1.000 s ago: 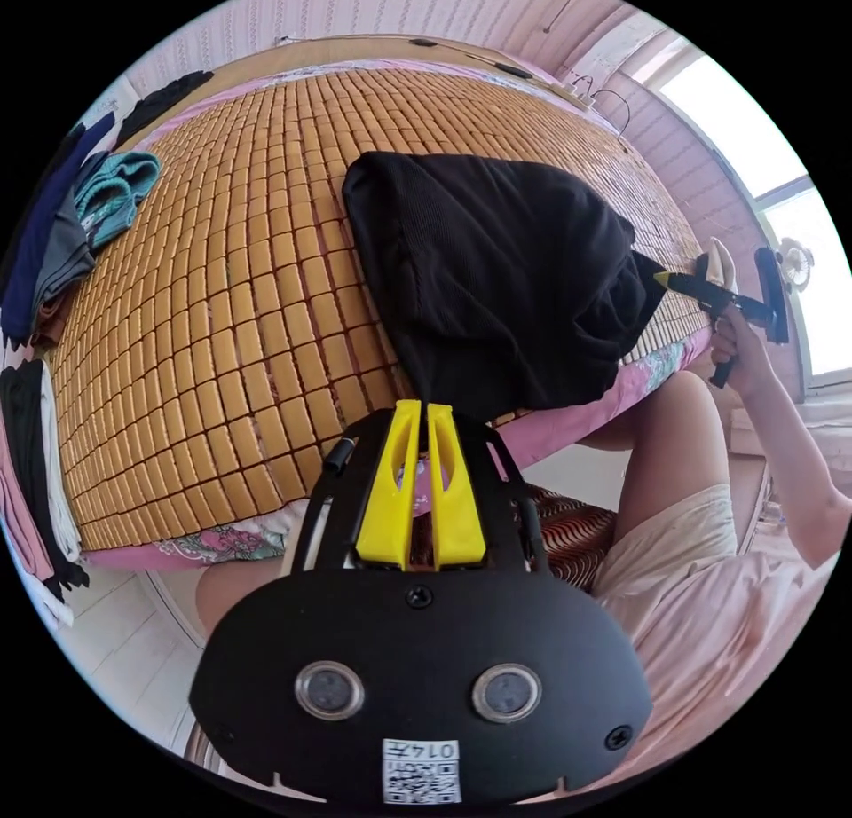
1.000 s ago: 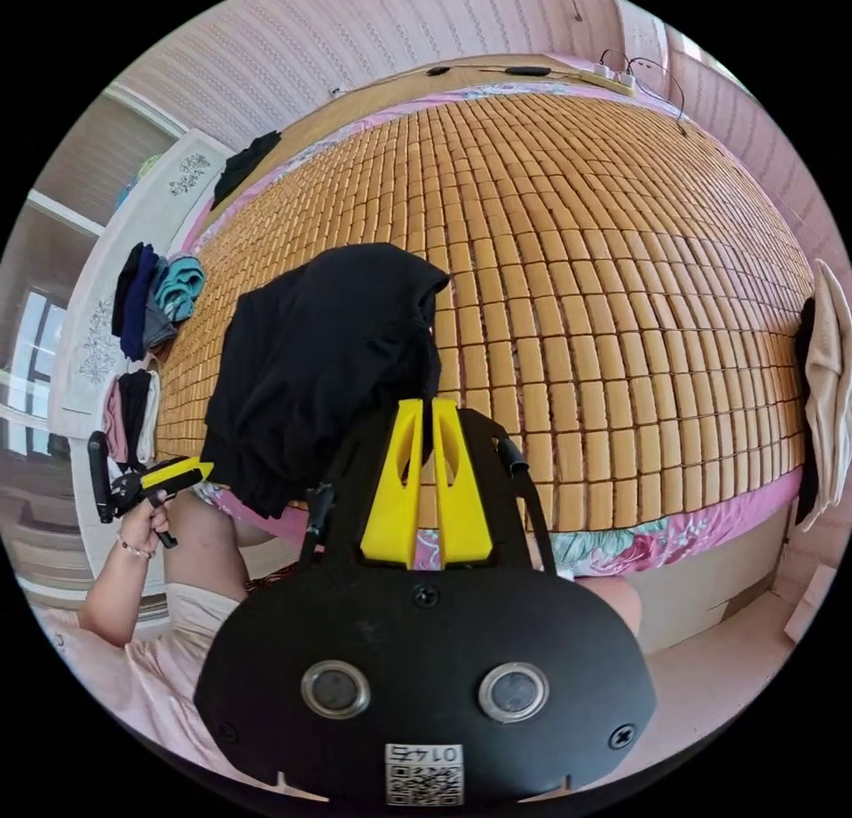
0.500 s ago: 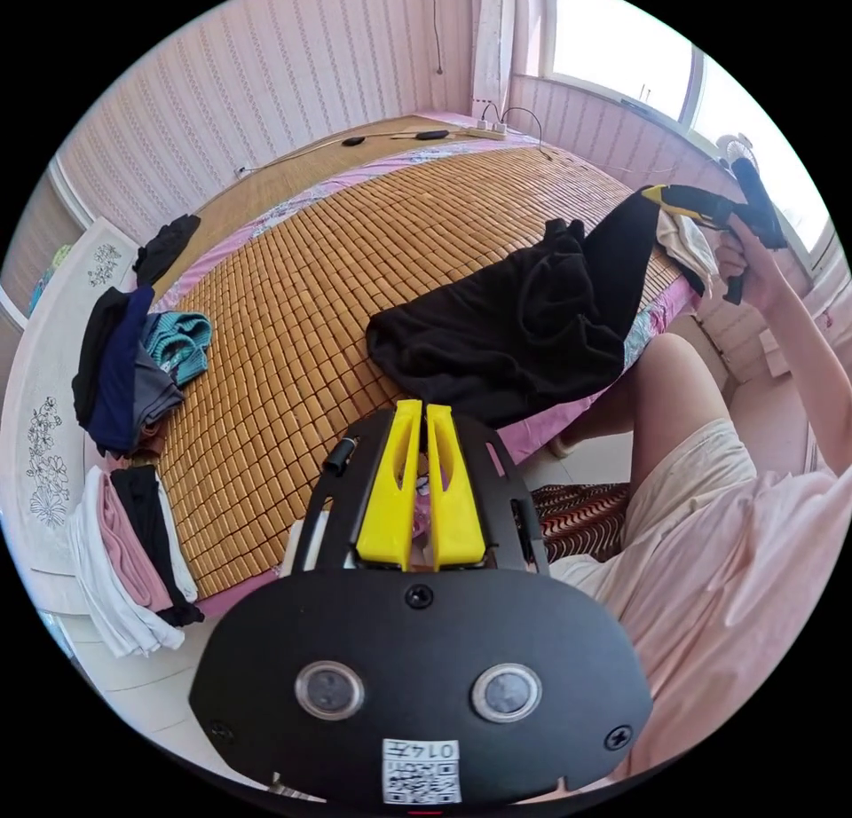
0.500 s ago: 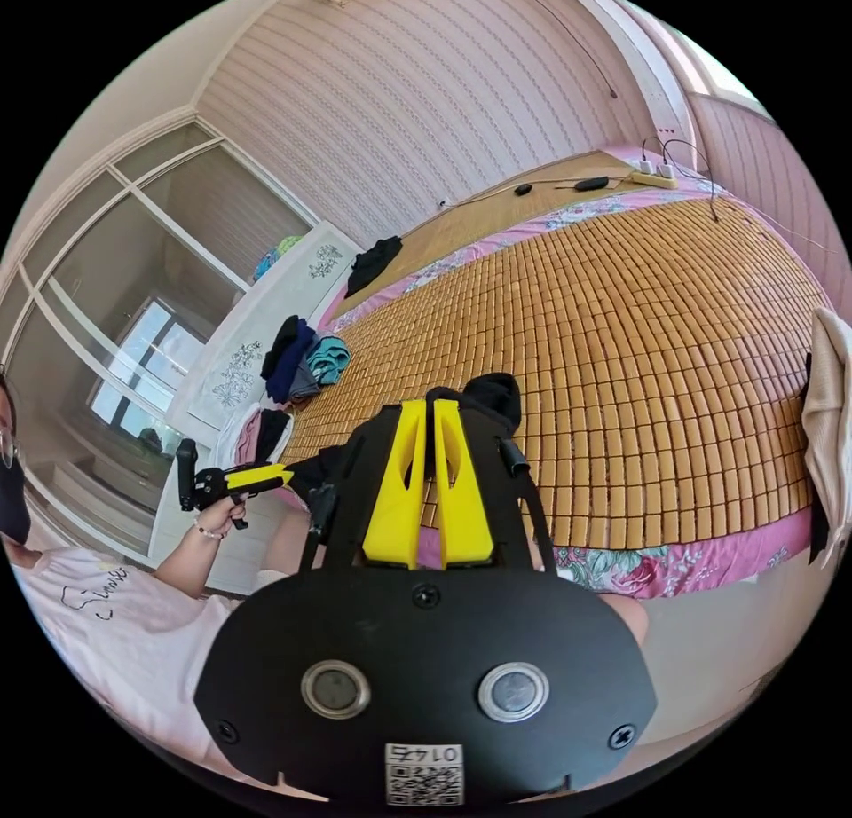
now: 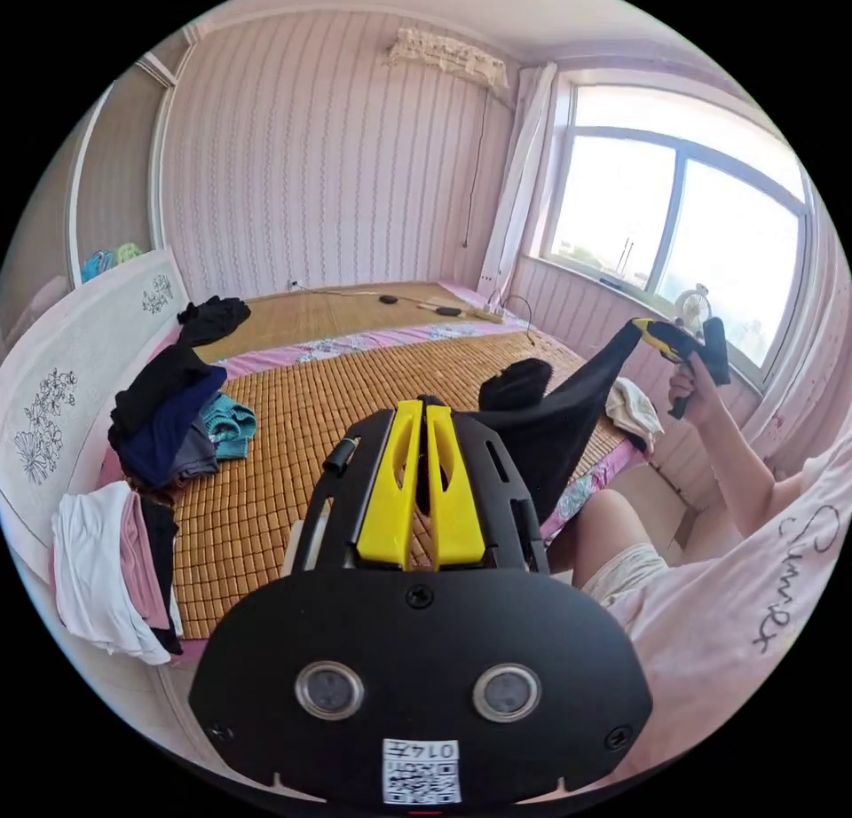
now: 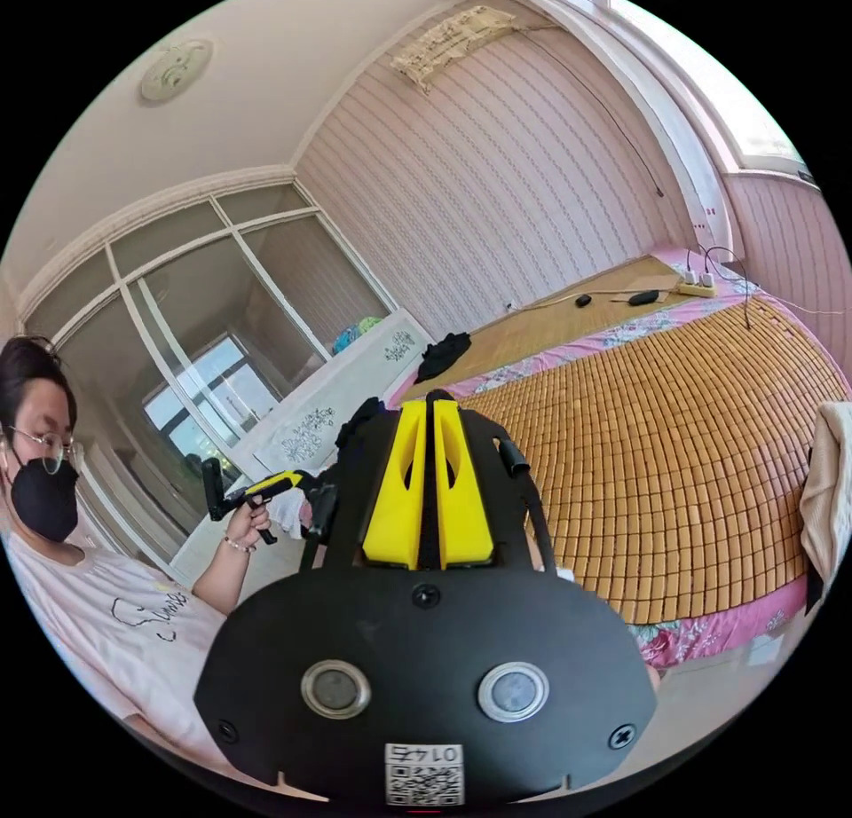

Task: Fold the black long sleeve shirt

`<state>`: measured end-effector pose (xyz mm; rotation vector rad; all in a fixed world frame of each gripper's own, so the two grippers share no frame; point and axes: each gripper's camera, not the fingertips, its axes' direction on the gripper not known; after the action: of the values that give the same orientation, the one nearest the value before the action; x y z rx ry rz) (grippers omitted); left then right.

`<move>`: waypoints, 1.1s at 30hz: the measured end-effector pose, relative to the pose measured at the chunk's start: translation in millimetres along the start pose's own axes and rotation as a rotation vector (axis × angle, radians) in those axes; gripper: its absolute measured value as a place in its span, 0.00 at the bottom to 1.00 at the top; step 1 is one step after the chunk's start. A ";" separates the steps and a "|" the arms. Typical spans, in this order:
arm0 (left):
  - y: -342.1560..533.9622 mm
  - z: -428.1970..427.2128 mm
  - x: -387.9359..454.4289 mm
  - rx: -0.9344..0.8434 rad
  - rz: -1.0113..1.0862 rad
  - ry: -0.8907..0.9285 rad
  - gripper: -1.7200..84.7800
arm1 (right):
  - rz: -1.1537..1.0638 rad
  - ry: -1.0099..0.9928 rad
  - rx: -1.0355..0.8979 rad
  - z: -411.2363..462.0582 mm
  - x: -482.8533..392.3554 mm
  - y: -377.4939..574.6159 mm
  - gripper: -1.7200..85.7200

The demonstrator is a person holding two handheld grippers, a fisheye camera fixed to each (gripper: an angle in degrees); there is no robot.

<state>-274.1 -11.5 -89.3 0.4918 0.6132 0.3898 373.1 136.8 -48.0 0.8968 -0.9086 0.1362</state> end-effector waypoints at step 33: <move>-149.9 -69.1 -57.8 0.207 -0.040 -0.126 0.01 | -0.250 0.297 -0.146 72.2 -97.3 -179.0 0.02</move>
<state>-331.0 -139.6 -193.9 0.6958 0.5425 0.2563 348.0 -5.9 -208.5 0.8206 -0.5186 -0.0135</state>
